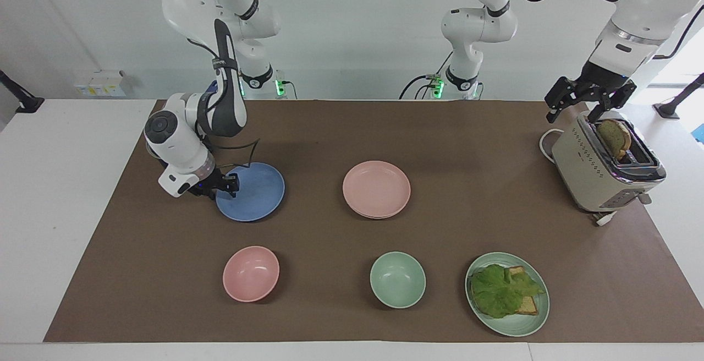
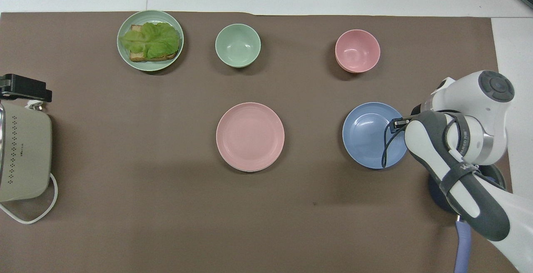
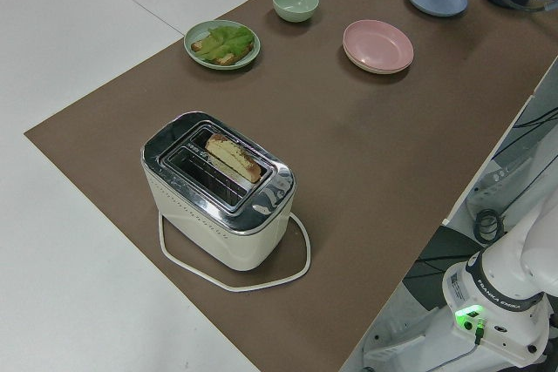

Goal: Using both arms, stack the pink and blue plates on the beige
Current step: 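Grasp the blue plate rim with the right gripper, then carry the blue plate with the right gripper onto the pink plate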

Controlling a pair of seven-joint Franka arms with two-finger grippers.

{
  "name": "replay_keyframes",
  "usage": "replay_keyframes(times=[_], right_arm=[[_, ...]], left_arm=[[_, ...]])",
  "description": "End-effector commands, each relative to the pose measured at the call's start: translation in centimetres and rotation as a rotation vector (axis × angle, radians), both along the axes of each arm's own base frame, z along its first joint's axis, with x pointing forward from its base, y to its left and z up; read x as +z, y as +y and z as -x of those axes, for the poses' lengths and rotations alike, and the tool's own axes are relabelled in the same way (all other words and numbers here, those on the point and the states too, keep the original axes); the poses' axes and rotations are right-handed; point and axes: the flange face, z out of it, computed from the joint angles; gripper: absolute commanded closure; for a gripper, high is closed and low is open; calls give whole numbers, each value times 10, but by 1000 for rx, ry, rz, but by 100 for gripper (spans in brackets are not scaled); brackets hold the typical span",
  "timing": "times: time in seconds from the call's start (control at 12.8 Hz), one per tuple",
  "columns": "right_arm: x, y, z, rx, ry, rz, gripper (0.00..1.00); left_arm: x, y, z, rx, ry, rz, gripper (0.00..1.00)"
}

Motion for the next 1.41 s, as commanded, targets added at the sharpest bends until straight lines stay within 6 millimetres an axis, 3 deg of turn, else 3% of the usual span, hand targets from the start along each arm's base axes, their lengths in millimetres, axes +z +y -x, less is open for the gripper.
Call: replay_keyframes(times=[0.0, 0.08, 0.47, 0.63, 1.1, 1.33], right_arm=[[2, -3, 2, 22, 4, -25, 92], [3, -3, 2, 22, 3, -25, 99], [9, -4, -2, 24, 0, -25, 100], [31, -1, -9, 30, 1, -31, 100], [126, 9, -19, 63, -7, -55, 100], [144, 26, -23, 84, -8, -64, 100]], left_arm=[[3, 0, 6, -8, 9, -16, 0], [3, 0, 6, -8, 9, -16, 0], [3, 1, 6, -7, 9, -16, 0], [3, 1, 6, -7, 9, -14, 0], [3, 2, 6, -5, 9, -16, 0], [3, 2, 6, -5, 9, -16, 0]])
